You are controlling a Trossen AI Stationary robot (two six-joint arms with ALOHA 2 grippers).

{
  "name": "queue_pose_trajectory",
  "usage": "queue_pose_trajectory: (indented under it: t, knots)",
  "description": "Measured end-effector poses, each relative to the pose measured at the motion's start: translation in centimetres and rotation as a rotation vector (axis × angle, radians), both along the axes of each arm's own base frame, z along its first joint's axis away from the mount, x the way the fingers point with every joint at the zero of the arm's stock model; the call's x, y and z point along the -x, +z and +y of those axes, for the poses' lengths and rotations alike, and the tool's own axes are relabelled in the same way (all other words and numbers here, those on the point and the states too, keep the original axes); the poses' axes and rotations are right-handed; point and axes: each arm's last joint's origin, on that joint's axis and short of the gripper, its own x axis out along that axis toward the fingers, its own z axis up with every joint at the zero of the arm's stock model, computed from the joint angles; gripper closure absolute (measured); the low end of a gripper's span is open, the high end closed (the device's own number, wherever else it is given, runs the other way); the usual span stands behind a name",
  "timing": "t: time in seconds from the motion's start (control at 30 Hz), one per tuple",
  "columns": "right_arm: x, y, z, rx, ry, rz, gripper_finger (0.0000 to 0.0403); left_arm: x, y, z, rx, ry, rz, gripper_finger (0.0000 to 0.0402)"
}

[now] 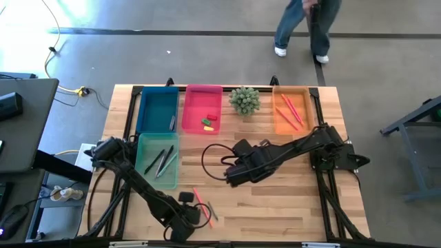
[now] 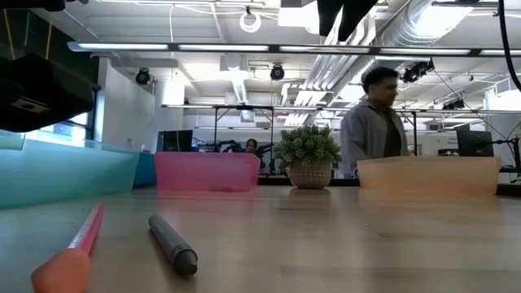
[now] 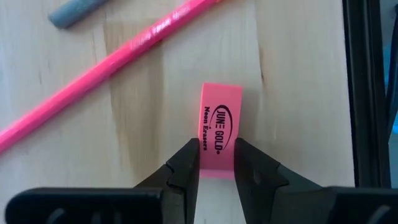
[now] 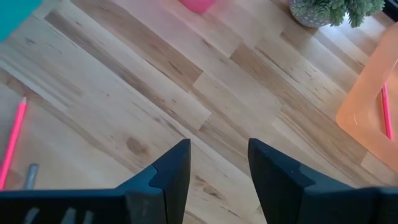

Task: Sort crayons/erasers/pens/pencils in bins
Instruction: Put the pink eraser into the pink bin

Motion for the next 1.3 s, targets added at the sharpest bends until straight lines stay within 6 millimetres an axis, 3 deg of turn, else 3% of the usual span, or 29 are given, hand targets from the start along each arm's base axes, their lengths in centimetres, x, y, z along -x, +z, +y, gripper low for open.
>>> queue_pose_trajectory:
  t: [0.33, 0.63, 0.93, 1.3]
  knots:
    - [0.7, 1.2, -0.4, 0.024, 0.016, -0.036, 0.0249, 0.6, 1.5, 1.0, -0.029, 0.005, 0.032, 0.0326]
    - [1.2, 2.1, -0.6, 0.044, 0.065, -0.042, 0.0249, 0.6, 4.8, 2.7, -0.051, 0.059, -0.052, 0.0326]
    - [2.7, 4.5, -1.4, 0.126, 0.120, -0.096, 0.0249, 0.0, 8.9, 7.2, -0.100, 0.204, -0.153, 0.0326]
    - [4.2, 6.6, -2.6, 0.236, 0.228, -0.098, 0.0249, -0.6, 13.4, 15.0, -0.206, 0.414, -0.306, 0.0326]
